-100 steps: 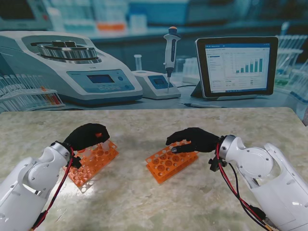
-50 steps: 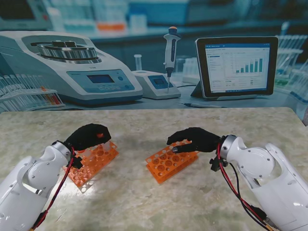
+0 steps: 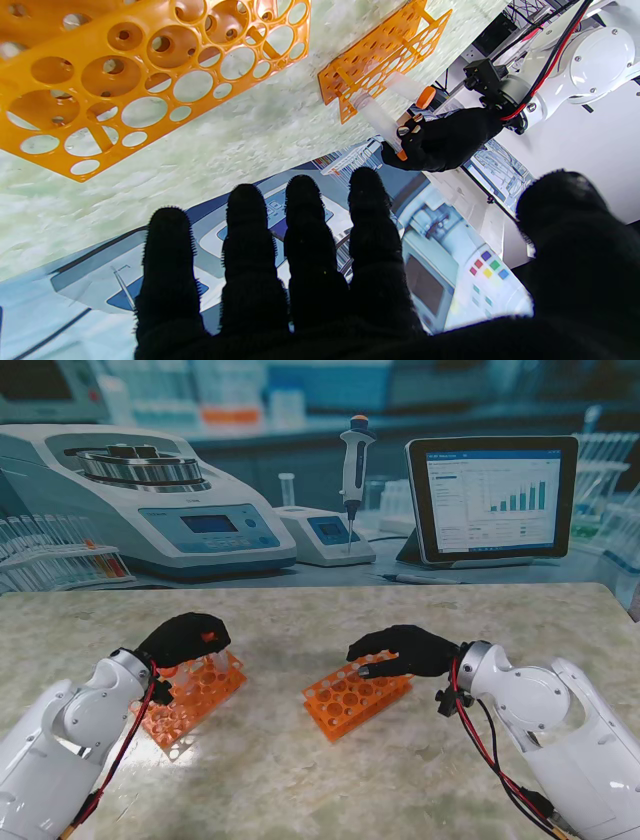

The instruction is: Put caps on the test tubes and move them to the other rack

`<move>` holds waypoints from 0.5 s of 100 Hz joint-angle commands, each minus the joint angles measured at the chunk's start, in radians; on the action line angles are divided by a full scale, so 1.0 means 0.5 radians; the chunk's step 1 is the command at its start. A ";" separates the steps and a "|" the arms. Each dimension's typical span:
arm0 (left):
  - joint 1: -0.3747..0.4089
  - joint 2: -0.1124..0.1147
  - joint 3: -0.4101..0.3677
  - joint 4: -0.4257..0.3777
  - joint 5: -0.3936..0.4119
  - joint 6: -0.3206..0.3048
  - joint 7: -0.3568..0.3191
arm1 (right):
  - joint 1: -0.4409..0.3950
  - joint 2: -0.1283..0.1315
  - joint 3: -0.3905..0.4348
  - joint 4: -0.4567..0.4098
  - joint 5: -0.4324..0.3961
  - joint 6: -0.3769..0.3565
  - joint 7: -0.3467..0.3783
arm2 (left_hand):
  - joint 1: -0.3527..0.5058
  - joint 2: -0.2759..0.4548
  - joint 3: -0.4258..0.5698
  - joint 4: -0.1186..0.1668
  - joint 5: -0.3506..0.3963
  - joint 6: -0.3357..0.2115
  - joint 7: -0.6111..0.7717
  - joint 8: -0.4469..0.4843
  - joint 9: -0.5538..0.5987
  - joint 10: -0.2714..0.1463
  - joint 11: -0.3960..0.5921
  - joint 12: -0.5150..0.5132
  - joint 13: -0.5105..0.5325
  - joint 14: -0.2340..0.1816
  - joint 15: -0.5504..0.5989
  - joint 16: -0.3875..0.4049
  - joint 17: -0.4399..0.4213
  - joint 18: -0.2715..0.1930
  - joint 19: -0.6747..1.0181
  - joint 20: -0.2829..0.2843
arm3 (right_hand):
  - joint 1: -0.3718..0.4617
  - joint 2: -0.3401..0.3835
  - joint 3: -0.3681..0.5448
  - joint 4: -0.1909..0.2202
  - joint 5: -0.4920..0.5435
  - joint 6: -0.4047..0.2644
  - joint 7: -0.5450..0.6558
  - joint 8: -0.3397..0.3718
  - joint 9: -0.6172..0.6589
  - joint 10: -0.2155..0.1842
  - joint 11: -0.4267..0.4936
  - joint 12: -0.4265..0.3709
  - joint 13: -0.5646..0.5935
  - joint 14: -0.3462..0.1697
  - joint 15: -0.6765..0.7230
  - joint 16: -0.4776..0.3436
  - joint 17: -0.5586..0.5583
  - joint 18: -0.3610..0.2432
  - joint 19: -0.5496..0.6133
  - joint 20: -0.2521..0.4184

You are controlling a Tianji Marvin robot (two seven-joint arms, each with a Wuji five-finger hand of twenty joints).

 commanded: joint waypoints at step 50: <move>0.027 -0.005 0.007 0.045 -0.002 0.032 -0.029 | -0.017 -0.001 -0.001 -0.006 -0.005 0.003 0.004 | 0.285 0.390 0.637 0.124 0.174 0.245 0.446 -0.031 0.378 -0.123 0.569 0.049 -0.009 -0.085 -0.122 0.025 -0.028 0.071 -0.010 0.059 | -0.001 0.003 -0.017 -0.022 0.041 -0.033 -0.004 0.026 0.036 -0.053 -0.021 0.008 0.015 -0.031 -0.039 -0.001 -0.028 0.006 -0.022 0.017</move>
